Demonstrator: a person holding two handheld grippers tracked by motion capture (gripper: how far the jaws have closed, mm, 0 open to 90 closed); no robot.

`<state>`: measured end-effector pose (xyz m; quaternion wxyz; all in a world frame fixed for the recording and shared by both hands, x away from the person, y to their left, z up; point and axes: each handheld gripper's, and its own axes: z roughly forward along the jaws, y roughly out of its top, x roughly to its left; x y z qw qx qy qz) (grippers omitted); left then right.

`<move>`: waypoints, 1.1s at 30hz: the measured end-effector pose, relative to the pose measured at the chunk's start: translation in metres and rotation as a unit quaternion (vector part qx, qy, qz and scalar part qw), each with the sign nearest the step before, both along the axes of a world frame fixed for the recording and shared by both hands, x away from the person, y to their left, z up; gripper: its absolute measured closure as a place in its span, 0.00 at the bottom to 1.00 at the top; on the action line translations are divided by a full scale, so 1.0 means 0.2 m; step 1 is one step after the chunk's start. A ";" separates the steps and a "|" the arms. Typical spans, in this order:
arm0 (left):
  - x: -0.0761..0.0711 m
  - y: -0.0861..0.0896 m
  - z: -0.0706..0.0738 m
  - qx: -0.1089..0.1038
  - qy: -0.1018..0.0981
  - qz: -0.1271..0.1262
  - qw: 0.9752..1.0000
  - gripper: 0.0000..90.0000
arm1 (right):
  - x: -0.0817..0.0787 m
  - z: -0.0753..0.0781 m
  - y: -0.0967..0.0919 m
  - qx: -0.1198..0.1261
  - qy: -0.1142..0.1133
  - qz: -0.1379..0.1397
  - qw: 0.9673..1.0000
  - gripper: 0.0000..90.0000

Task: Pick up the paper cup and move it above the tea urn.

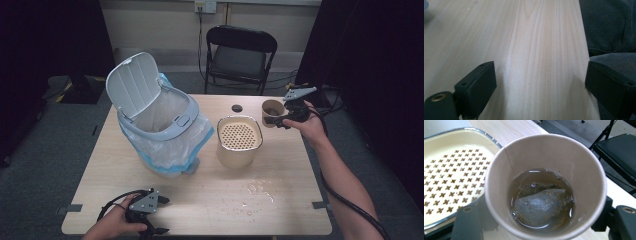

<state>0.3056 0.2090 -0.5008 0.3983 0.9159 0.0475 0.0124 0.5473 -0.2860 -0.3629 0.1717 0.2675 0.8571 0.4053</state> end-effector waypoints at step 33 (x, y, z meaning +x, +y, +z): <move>0.00 0.00 0.00 0.000 0.000 0.000 1.000 0.11 | -0.04 0.17 0.17 -0.115 -0.109 0.017 0.987 0.32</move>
